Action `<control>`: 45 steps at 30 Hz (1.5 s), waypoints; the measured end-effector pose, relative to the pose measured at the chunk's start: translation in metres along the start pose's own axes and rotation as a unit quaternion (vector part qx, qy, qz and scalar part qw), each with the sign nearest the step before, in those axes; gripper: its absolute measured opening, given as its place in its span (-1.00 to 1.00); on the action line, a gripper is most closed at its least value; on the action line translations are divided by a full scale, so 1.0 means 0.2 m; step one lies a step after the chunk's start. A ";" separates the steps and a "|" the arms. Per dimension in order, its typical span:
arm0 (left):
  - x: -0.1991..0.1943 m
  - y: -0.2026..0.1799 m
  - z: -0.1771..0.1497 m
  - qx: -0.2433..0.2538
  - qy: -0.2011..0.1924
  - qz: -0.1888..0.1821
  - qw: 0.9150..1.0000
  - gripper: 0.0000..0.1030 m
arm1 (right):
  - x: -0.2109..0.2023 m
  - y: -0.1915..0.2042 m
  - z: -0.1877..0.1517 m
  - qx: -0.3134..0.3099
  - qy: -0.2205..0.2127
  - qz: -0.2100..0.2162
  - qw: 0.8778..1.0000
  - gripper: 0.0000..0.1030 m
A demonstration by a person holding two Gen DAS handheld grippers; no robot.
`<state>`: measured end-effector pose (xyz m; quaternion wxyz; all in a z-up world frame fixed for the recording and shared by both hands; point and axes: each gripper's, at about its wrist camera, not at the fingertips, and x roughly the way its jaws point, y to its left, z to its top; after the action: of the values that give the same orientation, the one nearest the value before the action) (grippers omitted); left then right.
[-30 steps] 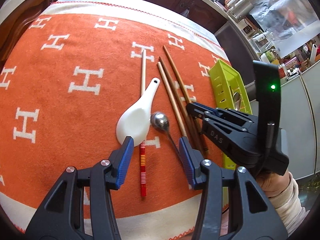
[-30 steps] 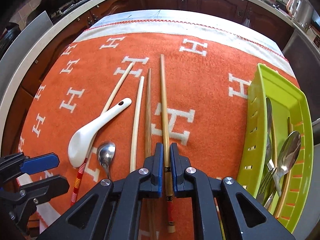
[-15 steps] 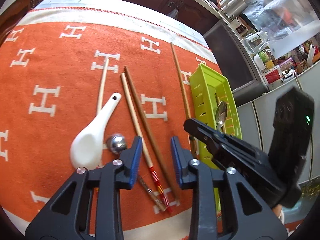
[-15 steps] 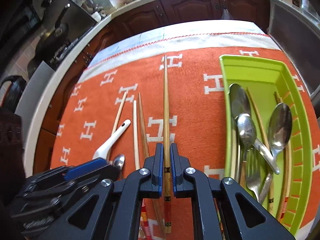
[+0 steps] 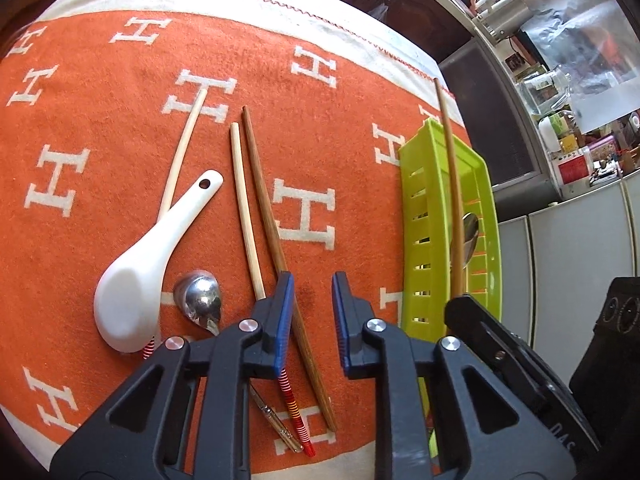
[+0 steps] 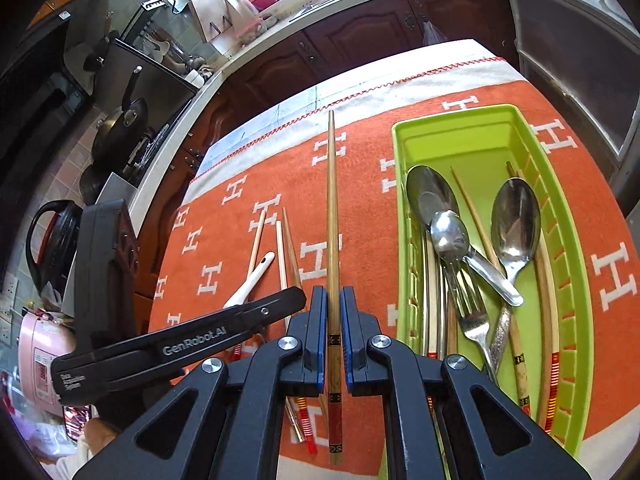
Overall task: Organize utensils
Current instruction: 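Close the right tool on a wooden chopstick and lift it, then carry the chopstick into the green tray and open the right tool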
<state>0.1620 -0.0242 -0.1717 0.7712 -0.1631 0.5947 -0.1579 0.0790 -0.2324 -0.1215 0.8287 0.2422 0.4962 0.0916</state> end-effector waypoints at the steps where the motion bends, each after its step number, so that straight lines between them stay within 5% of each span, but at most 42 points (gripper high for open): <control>1: 0.01 -0.01 0.00 0.001 0.000 0.004 1.000 -0.68 | 0.00 0.00 -0.01 0.001 -0.001 0.001 1.000 -0.88; 26: 0.07 -0.03 0.00 0.005 -0.009 0.058 0.998 -0.68 | -0.11 -0.11 -0.06 0.020 -0.017 0.009 1.000 -0.88; 30: 0.09 -0.13 -0.07 0.062 -0.046 0.115 0.990 -0.68 | -0.13 -0.11 -0.09 0.020 -0.020 0.011 1.000 -0.88; 34: 0.13 -0.26 -0.17 0.129 -0.088 0.184 0.970 -0.74 | -0.17 -0.12 -0.11 0.024 -0.025 0.017 0.999 -0.88; 37: 0.13 -0.30 -0.18 0.150 -0.085 0.178 0.969 -0.91 | -0.22 -0.14 -0.15 0.028 -0.030 0.017 0.999 -0.88; 45: -0.06 -0.31 -0.17 0.113 -0.051 0.103 0.987 -0.92 | -0.44 -0.26 -0.23 0.047 -0.055 0.006 0.997 -0.88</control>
<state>0.1231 -0.0772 -0.1423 0.8261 -0.0204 0.5466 -0.1355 -0.0078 -0.2977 -0.0961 0.8418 0.2890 0.4520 0.0595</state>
